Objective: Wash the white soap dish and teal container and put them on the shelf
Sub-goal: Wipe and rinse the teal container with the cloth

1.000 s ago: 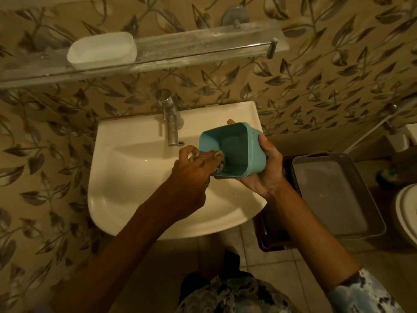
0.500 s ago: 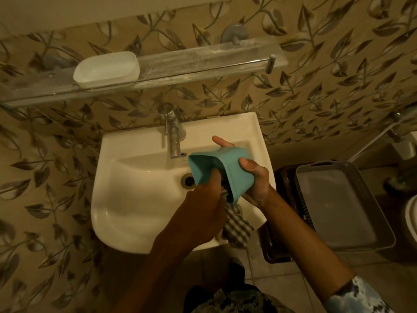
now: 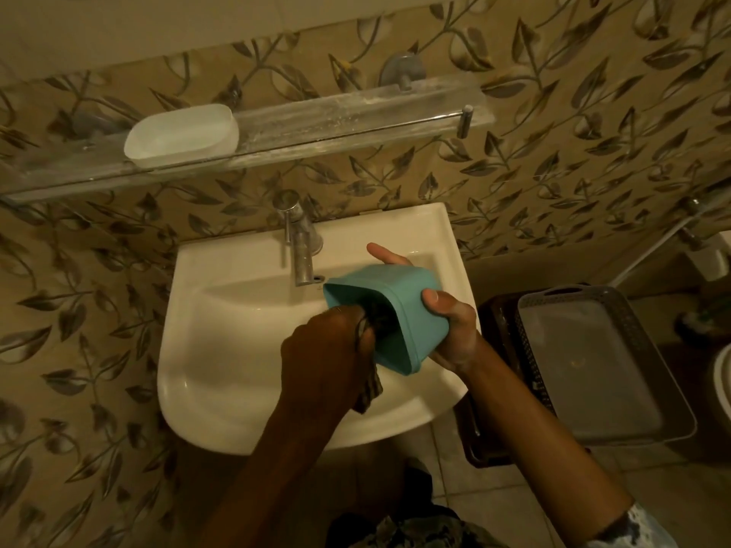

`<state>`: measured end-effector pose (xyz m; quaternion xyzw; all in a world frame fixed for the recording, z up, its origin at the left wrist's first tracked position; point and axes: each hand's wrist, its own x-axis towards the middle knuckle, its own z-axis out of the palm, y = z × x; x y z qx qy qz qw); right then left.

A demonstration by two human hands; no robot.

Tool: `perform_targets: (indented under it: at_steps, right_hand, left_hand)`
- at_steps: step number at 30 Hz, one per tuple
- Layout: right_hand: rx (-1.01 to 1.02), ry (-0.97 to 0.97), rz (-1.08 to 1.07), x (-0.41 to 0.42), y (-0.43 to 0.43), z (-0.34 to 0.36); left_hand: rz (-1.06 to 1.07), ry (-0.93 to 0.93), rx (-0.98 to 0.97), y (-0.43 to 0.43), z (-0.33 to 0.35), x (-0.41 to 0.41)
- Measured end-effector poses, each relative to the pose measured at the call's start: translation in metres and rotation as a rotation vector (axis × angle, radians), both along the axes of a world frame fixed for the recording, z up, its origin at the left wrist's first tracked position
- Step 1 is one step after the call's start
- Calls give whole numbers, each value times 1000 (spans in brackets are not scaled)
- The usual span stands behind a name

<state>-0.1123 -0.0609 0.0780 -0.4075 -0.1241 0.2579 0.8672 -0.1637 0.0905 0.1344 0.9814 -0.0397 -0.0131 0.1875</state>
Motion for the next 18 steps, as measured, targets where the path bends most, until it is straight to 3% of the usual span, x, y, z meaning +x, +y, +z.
perform_targets:
  at_steps: [4,7,13,18]
  right_hand:
    - [10,4,2,-2,1,-2]
    - [72,22,-12,-2,1,-4]
    - [148,38,25,-1,-4,-3]
    - [82,10,39,-3,-1,-2]
  left_hand:
    - [-145,159,-192,-2,8,-3]
    - [-257,238,-220,0,19,-1]
    - [-270,10,210,1,14,-7]
    - [-109,-213,179,-2,1,-7]
